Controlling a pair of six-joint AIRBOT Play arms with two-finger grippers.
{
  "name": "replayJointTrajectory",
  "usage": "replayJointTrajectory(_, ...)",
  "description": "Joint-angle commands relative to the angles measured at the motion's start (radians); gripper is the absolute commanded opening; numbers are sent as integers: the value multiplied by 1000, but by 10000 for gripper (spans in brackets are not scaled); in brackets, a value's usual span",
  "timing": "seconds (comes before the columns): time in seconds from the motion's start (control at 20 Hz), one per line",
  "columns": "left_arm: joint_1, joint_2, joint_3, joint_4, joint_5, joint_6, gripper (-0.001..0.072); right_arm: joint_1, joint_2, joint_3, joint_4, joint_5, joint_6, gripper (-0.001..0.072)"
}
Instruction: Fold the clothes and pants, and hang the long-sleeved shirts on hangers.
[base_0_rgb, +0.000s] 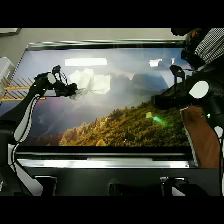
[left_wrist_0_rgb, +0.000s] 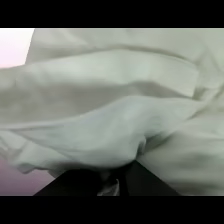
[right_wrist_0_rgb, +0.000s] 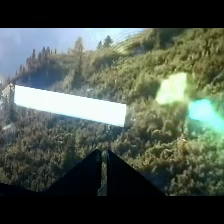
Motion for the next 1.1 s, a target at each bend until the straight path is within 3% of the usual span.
replayJointTrajectory(0.0, -21, 29, 55, -134, -249, 111, 15, 1, 3, 5, 0, 79, 14, 75)
replayJointTrajectory(0.15, -121, 140, 48, -130, -428, 114, 15, 1, 44, 5, -22, 172, -1, 74)
replayJointTrajectory(0.3, -286, 233, 5, -174, -499, 68, 15, 1, 128, 5, -112, 255, -43, 74)
replayJointTrajectory(0.45, -465, 254, -63, -174, -495, -10, 15, 1, 222, 2, -212, 342, -51, 74)
replayJointTrajectory(0.65, -610, 245, -200, -176, -352, -67, 20, 1, 323, -2, -234, 349, -59, 73)
replayJointTrajectory(0.7, -617, 238, -210, -176, -352, -67, 83, 1, 335, -2, -230, 335, -69, 74)
replayJointTrajectory(0.8, -601, 249, -205, -176, -364, -52, 469, 1, 333, -6, -210, 291, -72, 101)
replayJointTrajectory(0.85, -580, 266, -200, -175, -375, -39, 529, 1, 327, -23, -179, 245, -58, 188)
replayJointTrajectory(0.9, -549, 293, -194, -175, -388, -20, 534, 1, 314, -38, -135, 200, -34, 216)
replayJointTrajectory(1.05, -428, 414, -194, -174, -413, 9, 534, 0, 220, 5, -87, 117, 20, 216)
